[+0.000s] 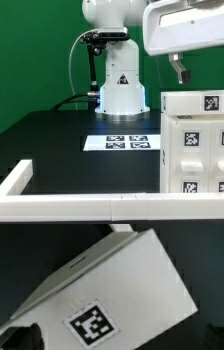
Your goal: Assemble cabinet
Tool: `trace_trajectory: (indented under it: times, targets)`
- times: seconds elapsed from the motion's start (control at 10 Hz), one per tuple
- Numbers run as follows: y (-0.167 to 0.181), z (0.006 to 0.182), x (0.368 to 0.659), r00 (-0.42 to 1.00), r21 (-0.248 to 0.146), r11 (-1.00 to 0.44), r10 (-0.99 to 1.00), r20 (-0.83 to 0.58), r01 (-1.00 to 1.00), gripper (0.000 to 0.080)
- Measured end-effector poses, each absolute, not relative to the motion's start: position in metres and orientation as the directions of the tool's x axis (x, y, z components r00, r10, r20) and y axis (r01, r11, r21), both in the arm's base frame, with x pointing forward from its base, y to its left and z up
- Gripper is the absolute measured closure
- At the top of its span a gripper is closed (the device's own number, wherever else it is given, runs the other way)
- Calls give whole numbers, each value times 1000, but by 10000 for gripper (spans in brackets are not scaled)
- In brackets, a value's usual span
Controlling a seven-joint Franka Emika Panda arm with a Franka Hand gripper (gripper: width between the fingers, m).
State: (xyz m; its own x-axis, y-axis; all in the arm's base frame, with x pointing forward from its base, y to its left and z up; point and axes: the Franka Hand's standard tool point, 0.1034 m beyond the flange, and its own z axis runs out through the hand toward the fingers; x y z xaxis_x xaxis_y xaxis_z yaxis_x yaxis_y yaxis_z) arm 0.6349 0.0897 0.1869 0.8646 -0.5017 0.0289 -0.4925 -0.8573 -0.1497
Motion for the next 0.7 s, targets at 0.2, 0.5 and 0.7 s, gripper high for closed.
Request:
trace_trajectory:
  times: [0.2,0.5,0.7]
  targets:
    - [91,188,639,976,-94,-977,-200,82,-192,2]
    - [98,191,639,984,-29,-988,148,97,152,2]
    - [93,190,639,940,2,-944,328,95,329,2]
